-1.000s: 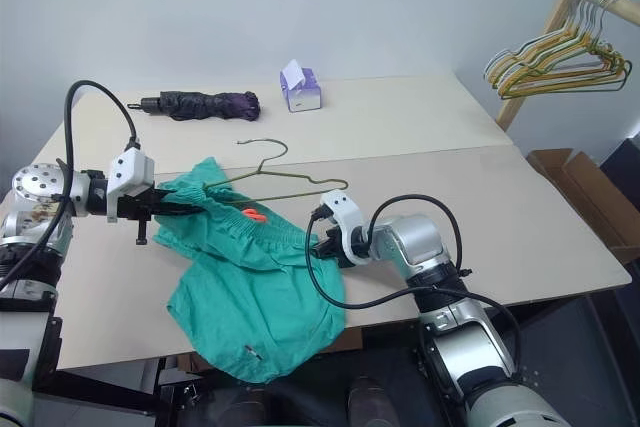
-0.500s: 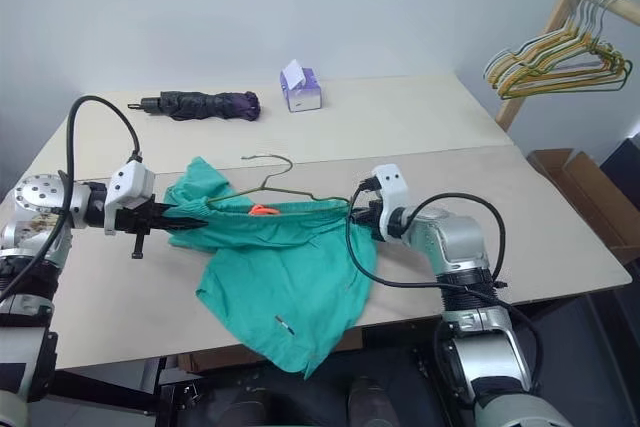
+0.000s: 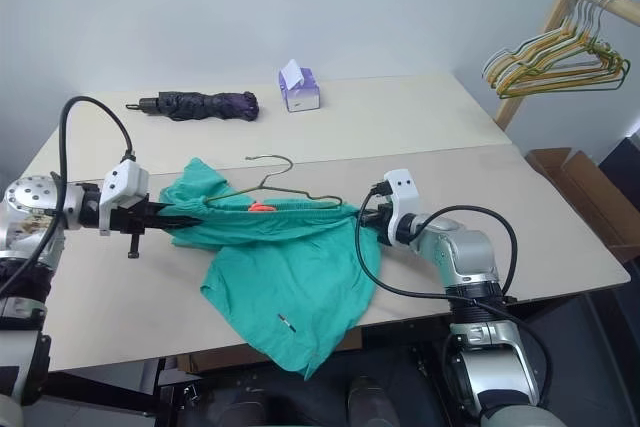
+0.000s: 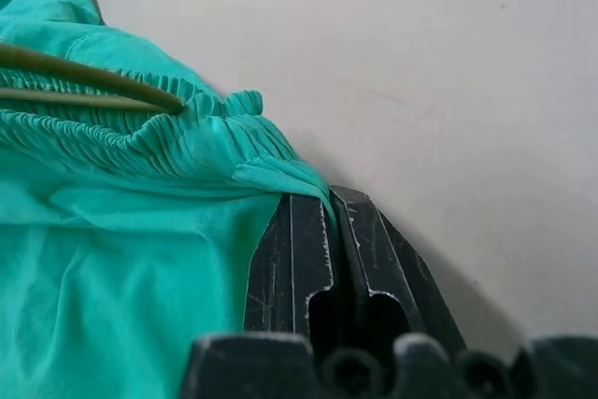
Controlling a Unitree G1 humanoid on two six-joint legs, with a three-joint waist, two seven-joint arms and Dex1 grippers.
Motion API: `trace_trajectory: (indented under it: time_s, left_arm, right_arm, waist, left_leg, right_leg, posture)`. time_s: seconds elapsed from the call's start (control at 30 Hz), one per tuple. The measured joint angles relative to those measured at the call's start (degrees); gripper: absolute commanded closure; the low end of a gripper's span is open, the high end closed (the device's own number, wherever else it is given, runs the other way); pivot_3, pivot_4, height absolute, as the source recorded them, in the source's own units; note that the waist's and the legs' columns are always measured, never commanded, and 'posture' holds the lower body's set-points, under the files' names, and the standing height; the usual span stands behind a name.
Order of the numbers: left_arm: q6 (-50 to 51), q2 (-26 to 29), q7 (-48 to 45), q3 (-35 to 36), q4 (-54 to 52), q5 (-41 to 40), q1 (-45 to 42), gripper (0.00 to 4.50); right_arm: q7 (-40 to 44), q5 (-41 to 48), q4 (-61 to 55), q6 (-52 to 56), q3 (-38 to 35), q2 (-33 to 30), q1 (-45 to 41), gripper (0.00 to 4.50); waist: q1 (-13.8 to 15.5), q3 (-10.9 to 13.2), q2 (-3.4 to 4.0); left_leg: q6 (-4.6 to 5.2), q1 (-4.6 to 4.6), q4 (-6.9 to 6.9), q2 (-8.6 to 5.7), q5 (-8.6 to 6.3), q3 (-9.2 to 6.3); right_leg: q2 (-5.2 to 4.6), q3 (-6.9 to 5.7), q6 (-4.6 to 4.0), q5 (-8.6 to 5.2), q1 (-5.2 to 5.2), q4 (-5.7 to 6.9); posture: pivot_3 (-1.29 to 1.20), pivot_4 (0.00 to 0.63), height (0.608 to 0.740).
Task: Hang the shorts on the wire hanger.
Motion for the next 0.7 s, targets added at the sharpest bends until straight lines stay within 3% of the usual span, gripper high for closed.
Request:
trace_trajectory:
  time_s: [0.27, 0.7]
  left_arm:
    - [3.59, 1.85, 1.31, 0.0, -0.65, -1.55, 0.12, 4.5]
    - [4.4, 4.47, 0.83, -3.21, -1.13, -0.72, -0.39, 4.5]
  right_arm:
    - [-6.2, 1.67, -0.04, -8.44, -0.13, 3.0, 1.88, 4.43]
    - [-8.15, 2.7, -3.75, -19.58, -0.13, 3.99, 8.48, 4.43]
  waist:
    - [0.28, 0.0, 0.0]
    - [0.39, 0.0, 0.0]
  left_leg:
    - [0.0, -0.02, 0.0, -0.01, 0.0, 0.0]
    - [0.0, -0.01, -0.02, 0.0, 0.0, 0.01]
  right_leg:
    - [-0.01, 0.0, 0.0, 0.0, 0.0, -0.01]
    - [-0.01, 0.0, 0.0, 0.0, 0.01, -0.03]
  posture:
    - [-0.01, 0.018, 0.74]
    - [-0.03, 0.025, 0.74]
